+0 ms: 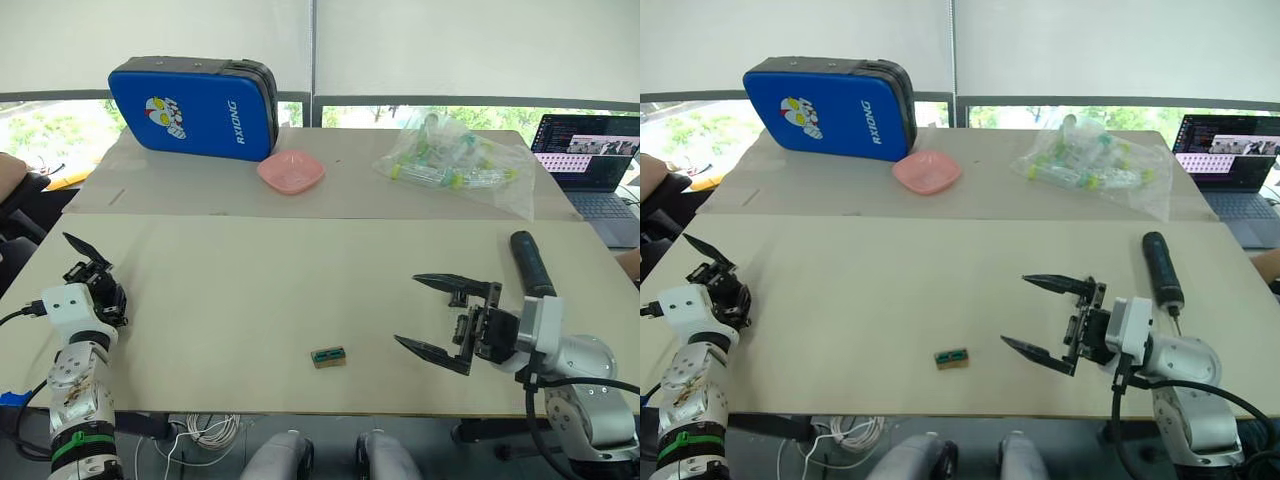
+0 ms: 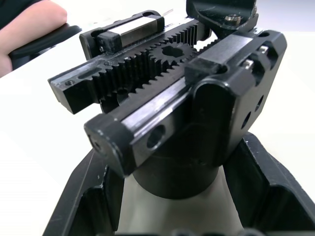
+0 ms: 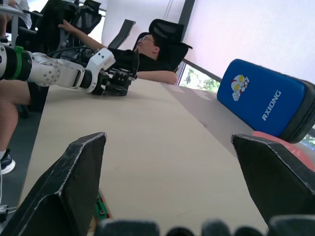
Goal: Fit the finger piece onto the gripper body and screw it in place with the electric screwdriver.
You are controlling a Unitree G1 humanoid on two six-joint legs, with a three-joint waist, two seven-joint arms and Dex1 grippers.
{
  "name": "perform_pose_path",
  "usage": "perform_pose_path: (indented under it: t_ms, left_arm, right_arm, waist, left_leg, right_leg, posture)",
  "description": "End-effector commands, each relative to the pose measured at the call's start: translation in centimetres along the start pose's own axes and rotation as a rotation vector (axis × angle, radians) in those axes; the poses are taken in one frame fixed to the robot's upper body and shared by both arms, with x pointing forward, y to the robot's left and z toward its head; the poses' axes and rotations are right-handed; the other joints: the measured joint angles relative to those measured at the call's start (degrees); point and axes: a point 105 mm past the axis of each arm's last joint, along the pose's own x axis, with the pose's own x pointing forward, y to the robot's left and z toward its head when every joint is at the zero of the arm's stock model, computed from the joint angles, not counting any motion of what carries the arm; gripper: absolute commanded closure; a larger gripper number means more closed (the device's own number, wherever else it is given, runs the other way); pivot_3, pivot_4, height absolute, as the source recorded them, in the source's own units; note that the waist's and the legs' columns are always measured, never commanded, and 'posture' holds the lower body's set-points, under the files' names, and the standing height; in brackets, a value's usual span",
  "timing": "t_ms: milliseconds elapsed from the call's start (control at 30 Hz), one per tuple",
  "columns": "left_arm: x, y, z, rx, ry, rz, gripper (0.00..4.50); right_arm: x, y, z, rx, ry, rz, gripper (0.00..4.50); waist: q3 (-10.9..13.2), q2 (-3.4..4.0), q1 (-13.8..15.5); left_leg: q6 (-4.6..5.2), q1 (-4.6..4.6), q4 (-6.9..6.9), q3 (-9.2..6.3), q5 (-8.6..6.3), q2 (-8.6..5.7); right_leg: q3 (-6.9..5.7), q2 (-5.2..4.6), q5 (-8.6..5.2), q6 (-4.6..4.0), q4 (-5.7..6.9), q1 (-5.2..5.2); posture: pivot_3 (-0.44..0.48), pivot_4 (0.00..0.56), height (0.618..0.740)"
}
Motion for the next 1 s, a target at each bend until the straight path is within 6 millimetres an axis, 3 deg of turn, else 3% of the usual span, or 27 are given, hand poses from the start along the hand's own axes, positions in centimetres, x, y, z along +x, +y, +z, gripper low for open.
perform_pose_path:
  t_ms: [33, 133, 200, 433, 567, 833, 1000]
  left_arm:
    - [-0.6, -4.6, 4.5, 0.003, -0.206, -0.227, 2.19]
    - [-2.3, -10.9, 7.0, 0.025, -0.272, -0.542, 2.19]
    - [-3.2, -13.5, 7.6, 0.052, -0.284, -0.674, 2.19]
    - [-6.7, -22.6, 6.0, 0.111, -0.236, -1.078, 2.19]
    - [-8.0, -24.6, 4.8, 0.152, -0.235, -1.209, 2.19]
    - [-8.4, -25.5, 1.9, 0.222, -0.204, -1.309, 2.19]
    - [-9.2, -26.9, 1.2, 0.192, -0.202, -1.355, 2.19]
  right_arm:
    - [-1.0, 0.1, 0.7, -0.057, 0.014, 0.003, 0.00]
    - [-2.1, 0.3, 0.7, -0.048, 0.038, 0.000, 0.00]
    - [-2.7, 0.6, 0.7, -0.039, 0.053, 0.000, 0.00]
    - [-4.2, 2.1, 0.5, 0.010, 0.094, -0.003, 0.00]
    - [-4.6, 2.5, 1.0, -0.002, 0.107, -0.019, 0.00]
    - [-4.7, 3.7, 1.3, -0.005, 0.114, -0.051, 0.00]
    - [-4.3, 4.0, 1.7, -0.008, 0.109, -0.063, 0.00]
  waist:
    - [0.02, -0.03, 0.26]
    - [0.12, -0.16, 1.30]
    - [0.13, -0.18, 1.61]
    - [0.17, -0.08, 0.14]
    - [0.19, -0.06, -0.49]
    - [0.20, -0.04, -0.49]
    - [0.19, -0.02, 0.21]
  left_leg:
    - [0.04, -0.07, 0.02, 0.00, -0.02, -0.02]
    - [0.25, -0.50, 0.41, -0.11, -0.15, -0.05]
    - [0.38, -0.63, 0.65, -0.13, -0.24, -0.11]
    - [0.44, -0.52, 0.66, 0.06, -0.28, -0.12]
    - [0.38, -0.55, 0.65, 0.05, -0.24, -0.09]
    - [0.34, -0.52, 0.65, -0.01, -0.21, -0.05]
    - [0.38, -0.48, 0.65, 0.00, -0.23, -0.10]
  right_leg:
    - [0.00, -0.02, 0.05, 0.05, -0.03, -0.02]
    - [-0.02, -0.07, 0.11, 0.13, -0.07, -0.17]
    - [-0.01, -0.08, 0.20, 0.29, -0.13, -0.14]
    - [0.04, -0.01, 0.30, 0.43, -0.14, -0.09]
    - [0.11, 0.05, 0.30, 0.40, -0.07, -0.07]
    - [0.11, 0.03, 0.31, 0.37, -0.10, -0.08]
    - [0.11, -0.01, 0.31, 0.37, -0.14, -0.10]
  posture:
    - [0.000, 0.150, 0.740]
    - [0.000, 0.150, 0.740]
    - [0.000, 0.150, 0.740]
    - [0.000, 0.150, 0.740]
    - [0.000, 0.150, 0.740]
    - [0.000, 0.150, 0.740]
    - [0.000, 0.150, 0.740]
